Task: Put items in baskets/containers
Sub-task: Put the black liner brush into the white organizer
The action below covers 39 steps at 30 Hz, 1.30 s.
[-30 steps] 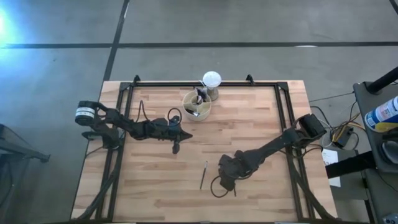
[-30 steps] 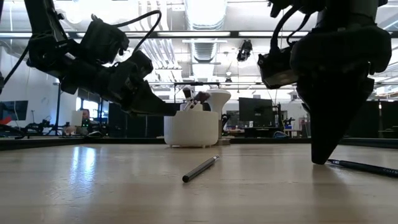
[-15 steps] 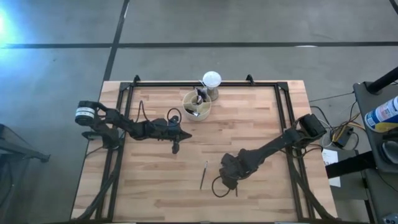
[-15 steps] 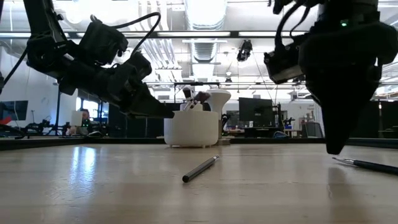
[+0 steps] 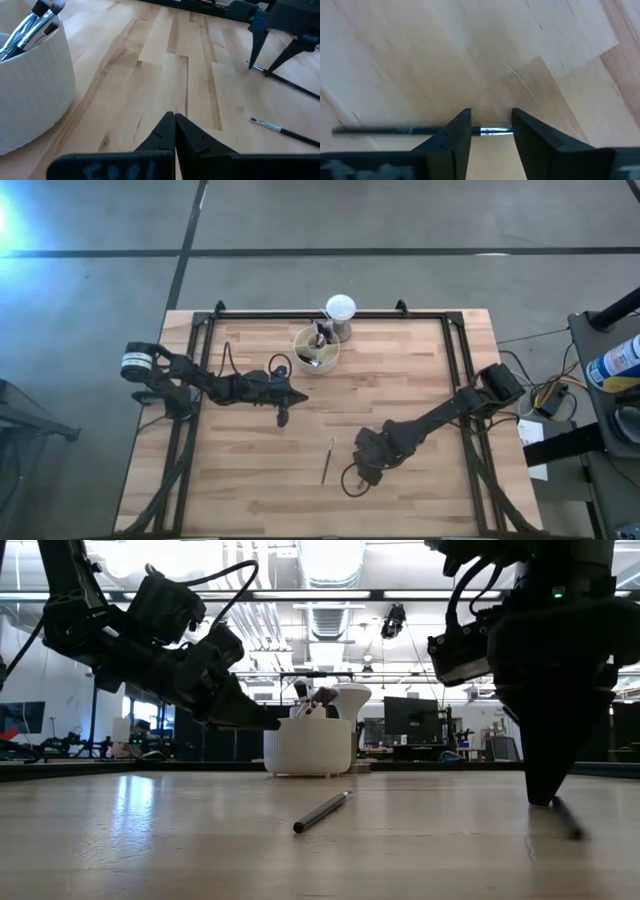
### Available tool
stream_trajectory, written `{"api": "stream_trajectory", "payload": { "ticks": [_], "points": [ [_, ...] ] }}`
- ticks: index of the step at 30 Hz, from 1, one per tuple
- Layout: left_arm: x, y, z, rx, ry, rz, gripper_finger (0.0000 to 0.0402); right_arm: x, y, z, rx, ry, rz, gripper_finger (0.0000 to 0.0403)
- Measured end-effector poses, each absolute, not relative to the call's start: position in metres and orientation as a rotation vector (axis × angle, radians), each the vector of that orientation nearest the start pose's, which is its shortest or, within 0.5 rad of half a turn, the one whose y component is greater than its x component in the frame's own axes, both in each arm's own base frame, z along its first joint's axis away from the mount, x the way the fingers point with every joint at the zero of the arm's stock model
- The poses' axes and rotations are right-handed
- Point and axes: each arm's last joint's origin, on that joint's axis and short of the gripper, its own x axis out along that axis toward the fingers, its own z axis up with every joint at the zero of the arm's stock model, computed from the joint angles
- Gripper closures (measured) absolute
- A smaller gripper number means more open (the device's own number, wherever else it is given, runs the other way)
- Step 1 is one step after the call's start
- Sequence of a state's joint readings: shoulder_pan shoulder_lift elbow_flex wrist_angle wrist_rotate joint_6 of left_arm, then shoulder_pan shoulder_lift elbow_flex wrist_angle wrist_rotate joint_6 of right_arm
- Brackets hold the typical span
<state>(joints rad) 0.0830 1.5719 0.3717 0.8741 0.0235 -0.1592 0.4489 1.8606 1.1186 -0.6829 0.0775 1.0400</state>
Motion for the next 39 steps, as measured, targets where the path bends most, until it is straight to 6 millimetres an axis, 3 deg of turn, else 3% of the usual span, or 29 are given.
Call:
{"api": "stream_trajectory", "payload": {
  "ticks": [6, 13, 24, 33, 39],
  "points": [
    [0.256, 0.02, 0.13, -0.176, 0.32, 0.084, 0.04, 0.301, 0.145, 0.146, 0.435, 1.368, -0.37, 0.0281],
    [0.256, 0.02, 0.13, -0.179, 0.32, 0.085, 0.04, 0.296, 0.142, 0.157, 0.202, 1.458, -0.285, 0.0273],
    [0.256, 0.016, 0.13, -0.181, 0.322, 0.068, 0.04, 0.286, 0.146, 0.146, -0.114, 1.528, 0.01, 0.0281],
    [0.261, -0.002, 0.134, -0.17, 0.312, -0.002, 0.04, 0.289, 0.148, 0.139, -0.186, 1.458, 0.125, 0.0318],
    [0.269, -0.011, 0.138, -0.172, 0.356, -0.028, 0.0399, 0.293, 0.149, 0.142, -0.176, 1.415, 0.083, 0.0333]
  ]
}}
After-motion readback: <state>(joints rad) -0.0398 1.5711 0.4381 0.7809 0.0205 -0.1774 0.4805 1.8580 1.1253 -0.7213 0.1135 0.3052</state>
